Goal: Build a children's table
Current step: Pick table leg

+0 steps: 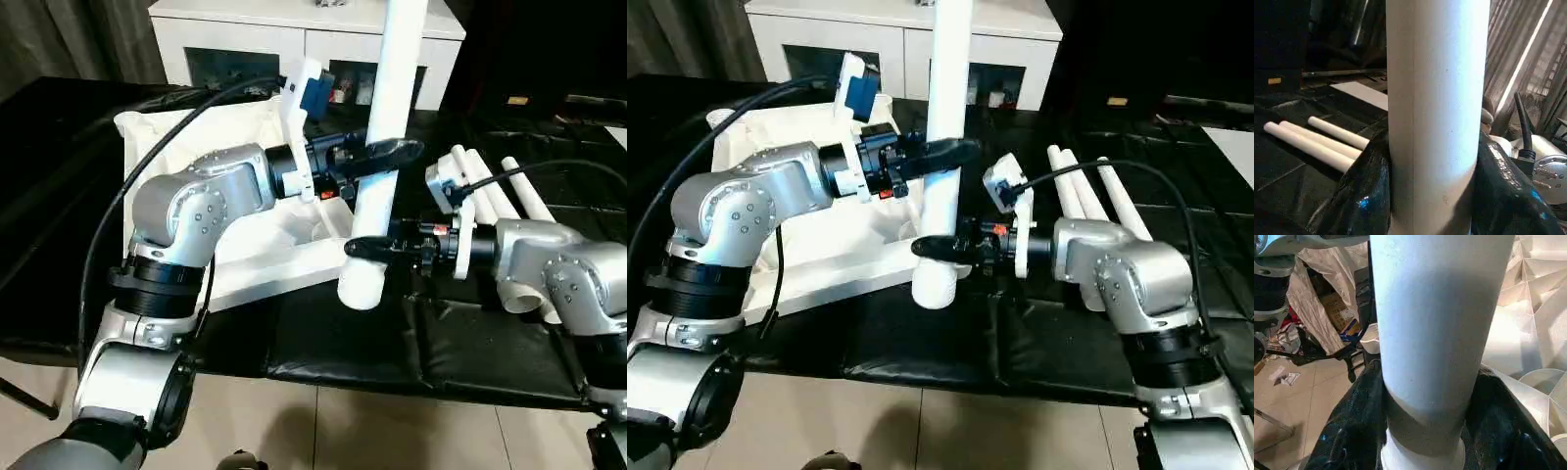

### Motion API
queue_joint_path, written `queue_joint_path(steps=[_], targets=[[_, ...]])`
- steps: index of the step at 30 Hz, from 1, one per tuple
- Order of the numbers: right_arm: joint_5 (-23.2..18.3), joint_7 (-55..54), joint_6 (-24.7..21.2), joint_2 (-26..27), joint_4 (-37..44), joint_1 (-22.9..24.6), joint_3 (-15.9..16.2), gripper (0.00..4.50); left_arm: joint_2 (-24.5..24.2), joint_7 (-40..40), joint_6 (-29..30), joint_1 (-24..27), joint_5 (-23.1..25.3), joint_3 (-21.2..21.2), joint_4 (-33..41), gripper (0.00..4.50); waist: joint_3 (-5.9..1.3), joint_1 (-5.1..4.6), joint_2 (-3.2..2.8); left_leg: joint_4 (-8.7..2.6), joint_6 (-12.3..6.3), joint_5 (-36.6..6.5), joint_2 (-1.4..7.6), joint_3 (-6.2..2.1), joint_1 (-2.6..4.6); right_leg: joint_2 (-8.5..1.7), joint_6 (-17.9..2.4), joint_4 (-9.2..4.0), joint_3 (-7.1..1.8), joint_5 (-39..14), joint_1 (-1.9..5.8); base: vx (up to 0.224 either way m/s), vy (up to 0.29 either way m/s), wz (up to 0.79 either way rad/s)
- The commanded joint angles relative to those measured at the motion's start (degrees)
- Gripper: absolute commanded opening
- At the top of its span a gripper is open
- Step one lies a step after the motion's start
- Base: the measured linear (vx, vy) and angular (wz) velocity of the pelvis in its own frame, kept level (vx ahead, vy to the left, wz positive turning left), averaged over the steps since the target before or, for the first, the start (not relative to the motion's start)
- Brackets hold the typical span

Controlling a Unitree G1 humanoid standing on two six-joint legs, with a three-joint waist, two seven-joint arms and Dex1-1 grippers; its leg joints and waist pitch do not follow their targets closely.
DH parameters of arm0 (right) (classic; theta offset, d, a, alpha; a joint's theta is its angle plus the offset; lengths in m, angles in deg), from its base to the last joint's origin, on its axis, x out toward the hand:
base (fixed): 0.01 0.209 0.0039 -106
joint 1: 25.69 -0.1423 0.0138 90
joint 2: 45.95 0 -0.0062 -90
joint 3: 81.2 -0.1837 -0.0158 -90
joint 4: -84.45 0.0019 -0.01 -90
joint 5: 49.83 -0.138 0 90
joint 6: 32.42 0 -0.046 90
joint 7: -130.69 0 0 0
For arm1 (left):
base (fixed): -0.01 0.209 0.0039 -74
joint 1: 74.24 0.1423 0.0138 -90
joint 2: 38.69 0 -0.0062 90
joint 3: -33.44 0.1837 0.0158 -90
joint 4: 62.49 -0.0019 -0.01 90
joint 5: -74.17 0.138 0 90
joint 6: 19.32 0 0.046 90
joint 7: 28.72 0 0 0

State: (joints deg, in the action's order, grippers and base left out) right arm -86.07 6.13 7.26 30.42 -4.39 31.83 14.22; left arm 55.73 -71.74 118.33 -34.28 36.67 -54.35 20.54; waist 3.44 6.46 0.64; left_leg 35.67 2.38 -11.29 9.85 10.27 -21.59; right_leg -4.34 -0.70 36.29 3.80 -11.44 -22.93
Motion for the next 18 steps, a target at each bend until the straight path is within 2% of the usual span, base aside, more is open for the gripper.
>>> queue_joint_path(steps=[1,3,4,5,13,15,17,18], targets=[[-0.03,0.32,0.53,0.12,1.32,0.66,0.01,1.85,-0.12,-0.01,0.52,-0.18,-0.36,-0.05,2.04,1.79,-4.48,0.06,0.52,-3.75,-1.89,-1.82,3.01,-1.02,0.66,-4.25,-14.66,-3.32,-2.95,-1.17,3.70,0.000,0.000,0.00],[-0.16,0.16,0.54,0.26,1.43,0.78,-0.16,1.85,-0.16,0.45,0.40,-0.19,0.14,0.03,1.96,1.79,-4.49,0.04,0.51,-3.74,-1.90,-1.74,3.04,-1.02,0.67,-4.24,-14.67,-3.30,-2.97,-0.74,3.67,0.000,0.000,0.00],[-0.16,0.16,0.54,0.26,1.43,0.78,-0.16,1.85,-0.16,0.45,0.40,-0.19,0.14,0.03,1.96,2.35,-4.51,0.04,0.50,-3.73,-1.92,-1.71,3.03,-1.01,0.69,-4.24,-14.74,-3.29,-2.97,-0.60,3.67,0.000,0.000,0.00],[-0.39,-0.31,0.66,0.63,1.49,1.00,-0.74,1.85,0.60,2.82,0.49,-0.74,0.59,-1.26,0.14,2.49,-4.51,0.04,0.45,-3.73,-1.94,-1.76,3.05,-1.03,0.72,-4.18,-14.89,-3.25,-2.94,-0.41,3.66,0.000,0.000,0.00],[-1.74,-2.38,0.50,1.65,2.33,1.84,-3.42,1.84,0.10,2.94,2.06,0.18,-0.72,-2.73,0.52,2.91,-4.54,0.08,0.52,-3.72,-1.94,-1.53,3.01,-1.01,0.77,-4.21,-14.85,-3.26,-2.95,-0.35,3.62,0.000,0.000,0.00],[-2.36,-3.50,0.14,1.76,3.35,2.55,-4.81,1.84,-0.39,2.69,3.43,1.12,-1.74,-3.27,1.33,3.27,-4.46,0.15,0.53,-3.77,-1.79,-1.80,2.97,-0.99,0.69,-4.24,-14.79,-3.30,-2.97,-0.66,3.68,0.000,0.000,0.00],[-2.64,-4.03,0.04,1.60,3.76,3.08,-6.04,1.84,-0.49,3.34,3.75,1.73,-2.05,-3.85,1.41,3.34,-4.45,0.14,0.45,-3.79,-1.82,-2.06,3.01,-1.00,0.73,-4.22,-14.74,-3.33,-2.95,-0.96,3.60,0.000,0.000,0.00],[-2.59,-4.45,0.12,1.53,3.68,3.23,-6.62,1.84,-0.56,3.55,3.81,1.96,-2.07,-4.02,1.49,3.58,-4.44,0.12,0.49,-3.79,-1.81,-2.00,2.99,-0.99,0.70,-4.19,-14.65,-3.34,-2.95,-0.99,3.61,0.000,0.000,0.00]])
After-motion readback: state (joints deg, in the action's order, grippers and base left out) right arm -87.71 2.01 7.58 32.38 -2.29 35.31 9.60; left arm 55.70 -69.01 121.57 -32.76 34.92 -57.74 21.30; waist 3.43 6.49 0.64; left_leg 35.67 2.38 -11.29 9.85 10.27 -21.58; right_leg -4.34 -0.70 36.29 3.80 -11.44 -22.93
